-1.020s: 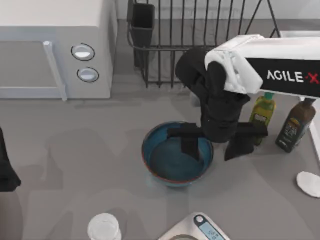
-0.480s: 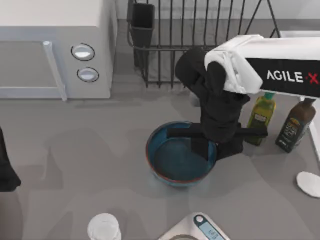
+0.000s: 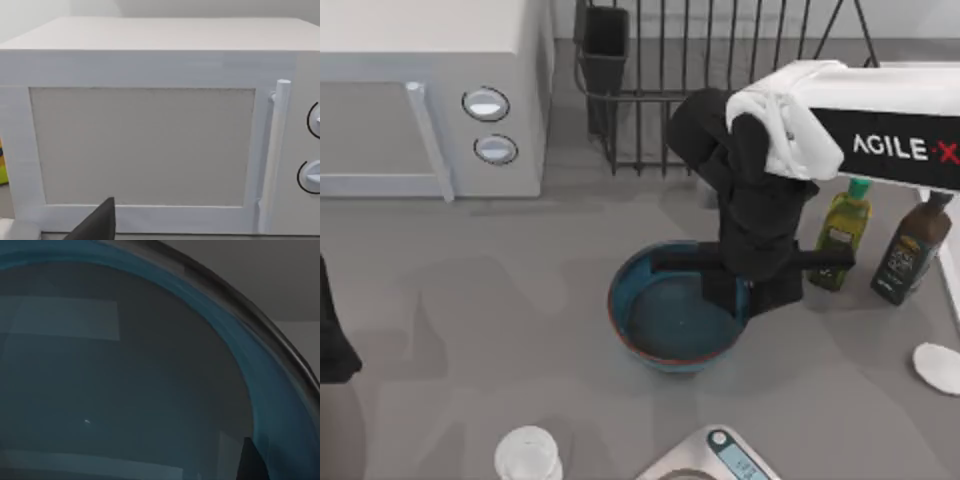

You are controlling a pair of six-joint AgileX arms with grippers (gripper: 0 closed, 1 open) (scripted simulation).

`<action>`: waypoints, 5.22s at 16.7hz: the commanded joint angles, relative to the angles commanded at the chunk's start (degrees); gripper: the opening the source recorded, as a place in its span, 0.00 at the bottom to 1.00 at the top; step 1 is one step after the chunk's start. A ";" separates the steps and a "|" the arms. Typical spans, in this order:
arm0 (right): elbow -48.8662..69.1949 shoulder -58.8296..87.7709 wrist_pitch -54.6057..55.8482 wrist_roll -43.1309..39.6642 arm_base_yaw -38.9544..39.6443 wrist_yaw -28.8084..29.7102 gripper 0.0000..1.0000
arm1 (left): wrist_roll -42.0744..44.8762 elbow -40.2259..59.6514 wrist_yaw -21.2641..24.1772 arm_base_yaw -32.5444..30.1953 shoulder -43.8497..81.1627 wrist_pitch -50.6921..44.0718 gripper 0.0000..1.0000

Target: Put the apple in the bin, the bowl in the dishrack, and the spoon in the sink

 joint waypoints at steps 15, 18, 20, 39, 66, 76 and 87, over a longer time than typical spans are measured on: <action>14.25 -4.51 -17.69 -0.46 -0.02 0.74 0.00 | 0.00 0.00 0.00 0.00 0.00 0.00 1.00; 12.90 -7.02 -12.36 -3.37 2.20 5.75 0.00 | 0.00 0.00 0.00 0.00 0.00 0.00 1.00; 11.33 -9.89 -5.84 -6.55 4.55 11.31 0.00 | 0.00 0.00 0.00 0.00 0.00 0.00 1.00; -5.72 -39.34 55.10 -34.95 23.34 60.76 0.00 | 0.00 0.00 0.00 0.00 0.00 0.00 1.00; -11.70 -4.78 96.60 -35.73 0.09 38.06 0.38 | 0.00 0.00 0.00 0.00 0.00 0.00 1.00; -11.70 -4.78 96.60 -35.73 0.09 38.06 1.00 | 0.00 0.00 0.00 0.00 0.00 0.00 1.00; -14.23 -8.36 95.21 -35.78 -0.97 36.75 1.00 | 0.00 0.00 0.00 0.00 0.00 0.00 1.00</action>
